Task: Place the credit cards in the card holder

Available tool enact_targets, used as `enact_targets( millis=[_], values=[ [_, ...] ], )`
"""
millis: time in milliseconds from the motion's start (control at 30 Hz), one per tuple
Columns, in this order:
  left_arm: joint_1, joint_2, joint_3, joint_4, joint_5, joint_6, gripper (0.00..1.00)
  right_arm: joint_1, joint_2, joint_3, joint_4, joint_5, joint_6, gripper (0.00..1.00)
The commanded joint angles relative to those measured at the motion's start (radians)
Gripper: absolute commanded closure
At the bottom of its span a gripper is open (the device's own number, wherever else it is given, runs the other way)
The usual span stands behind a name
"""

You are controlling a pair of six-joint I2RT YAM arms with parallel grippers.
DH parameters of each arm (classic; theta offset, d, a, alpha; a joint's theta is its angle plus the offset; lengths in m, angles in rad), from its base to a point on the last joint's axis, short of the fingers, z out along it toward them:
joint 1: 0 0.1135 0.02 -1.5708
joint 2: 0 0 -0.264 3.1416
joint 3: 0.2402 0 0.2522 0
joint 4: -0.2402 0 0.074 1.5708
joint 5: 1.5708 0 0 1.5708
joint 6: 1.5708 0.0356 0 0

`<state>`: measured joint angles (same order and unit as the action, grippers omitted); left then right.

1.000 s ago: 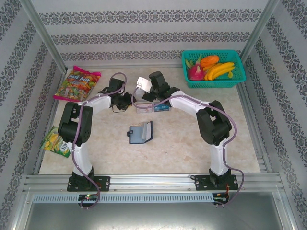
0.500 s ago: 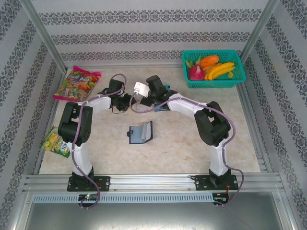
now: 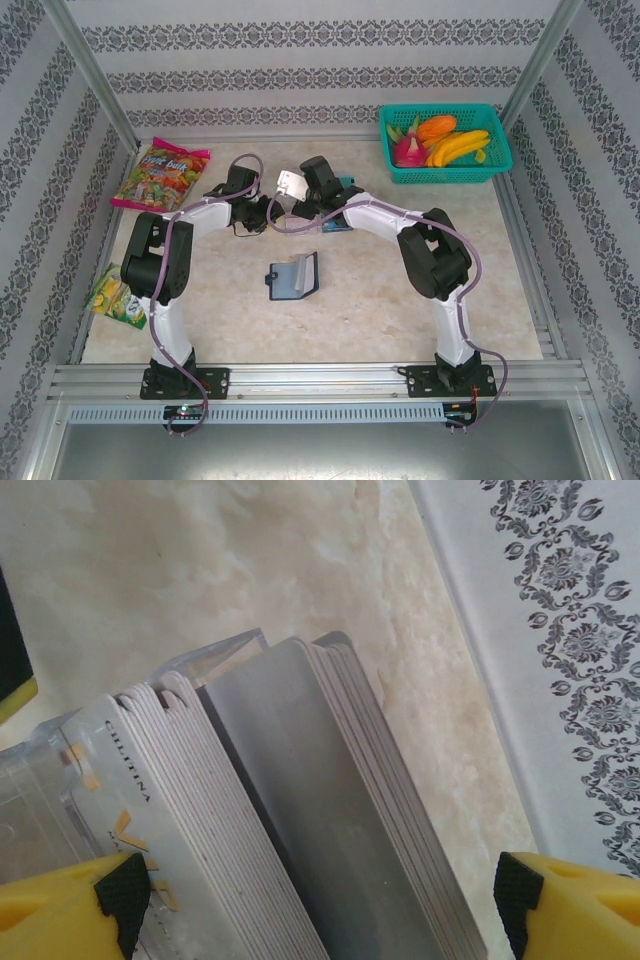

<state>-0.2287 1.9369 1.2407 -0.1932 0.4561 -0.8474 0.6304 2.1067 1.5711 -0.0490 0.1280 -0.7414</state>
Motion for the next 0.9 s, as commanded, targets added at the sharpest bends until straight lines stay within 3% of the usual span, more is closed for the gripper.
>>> enact_targets(
  millis=[0, 567, 867],
  values=[
    [0.006, -0.015, 0.012, 0.02, 0.025, -0.014, 0.66, -0.004, 0.02, 0.038, 0.014, 0.035, -0.02, 0.09],
    [0.007, -0.011, 0.002, 0.028, 0.03, -0.017, 0.65, -0.012, 0.005, 0.06, 0.006, 0.03, -0.009, 0.1],
    [0.006, -0.008, 0.001, 0.031, 0.035, -0.018, 0.65, -0.008, -0.014, 0.024, 0.006, 0.016, 0.002, 0.2]
  ],
)
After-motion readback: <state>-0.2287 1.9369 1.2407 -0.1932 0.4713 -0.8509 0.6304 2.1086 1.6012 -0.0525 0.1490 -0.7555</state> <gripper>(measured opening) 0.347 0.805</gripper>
